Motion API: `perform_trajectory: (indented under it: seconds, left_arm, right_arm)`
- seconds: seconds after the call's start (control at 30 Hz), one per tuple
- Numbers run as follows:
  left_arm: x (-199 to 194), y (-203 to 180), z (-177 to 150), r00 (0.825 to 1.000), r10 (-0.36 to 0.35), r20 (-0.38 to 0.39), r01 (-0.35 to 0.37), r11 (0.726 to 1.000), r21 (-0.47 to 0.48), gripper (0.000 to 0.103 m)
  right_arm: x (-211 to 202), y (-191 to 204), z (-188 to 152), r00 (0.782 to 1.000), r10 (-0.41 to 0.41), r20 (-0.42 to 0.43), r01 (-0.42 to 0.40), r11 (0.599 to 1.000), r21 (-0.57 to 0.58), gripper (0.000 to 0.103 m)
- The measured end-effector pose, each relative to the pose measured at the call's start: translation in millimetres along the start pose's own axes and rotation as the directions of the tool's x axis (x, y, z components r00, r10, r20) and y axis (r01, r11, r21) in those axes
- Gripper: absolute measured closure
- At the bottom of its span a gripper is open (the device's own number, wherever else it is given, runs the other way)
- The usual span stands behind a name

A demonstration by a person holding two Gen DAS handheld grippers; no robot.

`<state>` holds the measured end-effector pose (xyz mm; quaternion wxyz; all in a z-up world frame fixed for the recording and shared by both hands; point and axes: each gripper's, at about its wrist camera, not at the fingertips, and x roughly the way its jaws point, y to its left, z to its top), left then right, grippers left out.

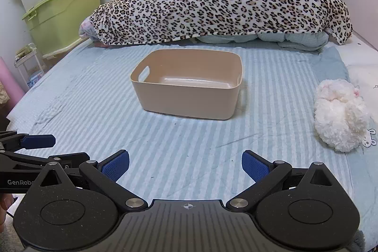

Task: Organize objects

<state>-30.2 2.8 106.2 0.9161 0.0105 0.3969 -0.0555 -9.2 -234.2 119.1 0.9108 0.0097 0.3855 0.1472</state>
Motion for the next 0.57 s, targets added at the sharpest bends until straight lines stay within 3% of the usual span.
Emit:
perform_trajectory:
  seconds: [0.57]
  left_arm:
    - [-0.4,-1.7,0.9,1.0,-0.017,0.0,0.017,1.0,-0.014,0.02]
  right_arm:
    - [-4.6,1.4,-0.7,1.0,-0.007,0.004,0.007,1.0,-0.009,0.0]
